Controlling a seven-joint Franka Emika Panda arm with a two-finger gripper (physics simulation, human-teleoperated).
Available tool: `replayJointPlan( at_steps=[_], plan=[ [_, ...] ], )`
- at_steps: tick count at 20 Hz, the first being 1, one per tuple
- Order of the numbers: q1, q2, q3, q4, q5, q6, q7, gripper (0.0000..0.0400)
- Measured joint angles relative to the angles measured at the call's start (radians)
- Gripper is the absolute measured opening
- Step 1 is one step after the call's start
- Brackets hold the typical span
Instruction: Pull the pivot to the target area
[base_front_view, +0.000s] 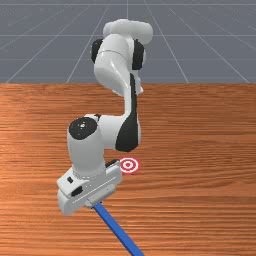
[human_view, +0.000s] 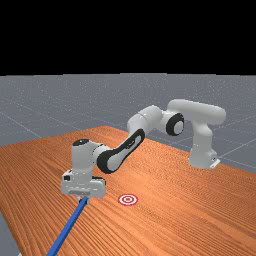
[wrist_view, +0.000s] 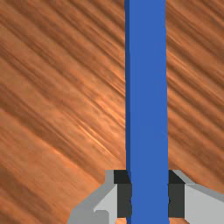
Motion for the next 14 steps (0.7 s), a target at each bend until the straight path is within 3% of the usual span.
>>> replayJointPlan(
  at_steps=[1,4,11,14],
  plan=[
    [0.008,-0.036,-0.007,-0.076,-0.004,0.06,0.003,0.0096],
    [-0.001,-0.002,0.008,-0.006,0.006,0.0,-0.007,0.0095],
    [0.001,-0.087,0.01,-0.143,0.012,0.044,-0.017,0.0095],
    [0.009,-0.164,0.004,-0.287,-0.003,0.115,-0.055,0.0095]
  ],
)
